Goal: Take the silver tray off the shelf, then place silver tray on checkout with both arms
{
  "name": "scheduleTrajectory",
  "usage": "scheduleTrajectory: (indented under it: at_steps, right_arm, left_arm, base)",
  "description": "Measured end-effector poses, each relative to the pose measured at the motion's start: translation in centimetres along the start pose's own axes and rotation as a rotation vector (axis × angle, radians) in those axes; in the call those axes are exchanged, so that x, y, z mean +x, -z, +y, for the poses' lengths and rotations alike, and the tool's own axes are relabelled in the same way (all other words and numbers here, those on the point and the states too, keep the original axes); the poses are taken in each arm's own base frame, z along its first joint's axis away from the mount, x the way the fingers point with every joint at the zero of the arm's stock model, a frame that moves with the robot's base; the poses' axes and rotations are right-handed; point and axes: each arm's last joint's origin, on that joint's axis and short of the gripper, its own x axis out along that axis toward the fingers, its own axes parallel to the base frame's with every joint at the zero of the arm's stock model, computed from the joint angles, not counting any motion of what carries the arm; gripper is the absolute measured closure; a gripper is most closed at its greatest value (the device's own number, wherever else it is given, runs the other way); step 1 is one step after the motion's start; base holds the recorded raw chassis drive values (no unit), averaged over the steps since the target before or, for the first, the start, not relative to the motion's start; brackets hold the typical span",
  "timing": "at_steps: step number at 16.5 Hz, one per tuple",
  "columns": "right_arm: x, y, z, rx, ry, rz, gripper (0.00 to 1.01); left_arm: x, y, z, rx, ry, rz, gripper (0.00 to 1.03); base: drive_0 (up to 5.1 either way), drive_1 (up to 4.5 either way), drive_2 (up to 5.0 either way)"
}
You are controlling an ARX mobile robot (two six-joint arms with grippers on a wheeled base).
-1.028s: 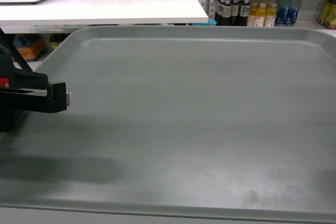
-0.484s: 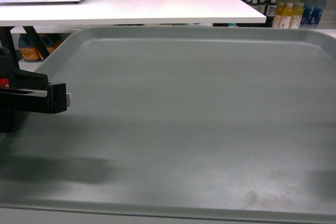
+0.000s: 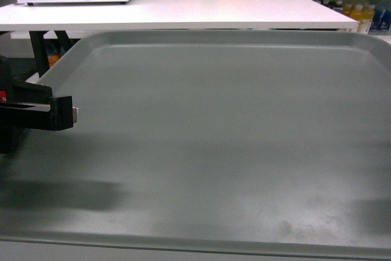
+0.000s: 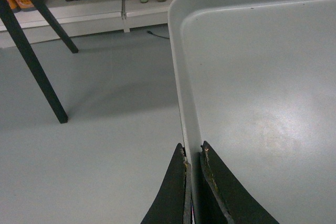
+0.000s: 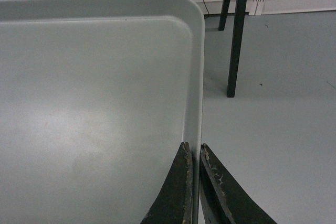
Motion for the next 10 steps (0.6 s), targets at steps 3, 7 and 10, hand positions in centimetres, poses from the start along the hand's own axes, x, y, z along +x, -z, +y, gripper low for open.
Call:
scheduleTrajectory:
  at_steps: [3, 7, 10]
  right_arm:
    - [0.0, 0.02, -0.05, 0.0, 0.006, 0.003, 0.99]
    - [0.0, 0.03, -0.05, 0.0, 0.007, 0.003, 0.99]
    - [-0.04, -0.02, -0.05, 0.0, 0.007, -0.001, 0.99]
  left_arm:
    - [-0.02, -0.03, -0.07, 0.0, 0.001, -0.003, 0.99]
    - [-0.02, -0.02, -0.07, 0.001, 0.001, -0.003, 0.99]
    - [-0.04, -0.06, -0.07, 0.0, 0.001, -0.005, 0.99]
  base:
    - [0.0, 0.0, 0.0]
    - [0.0, 0.0, 0.0]
    - [0.0, 4.27, -4.2]
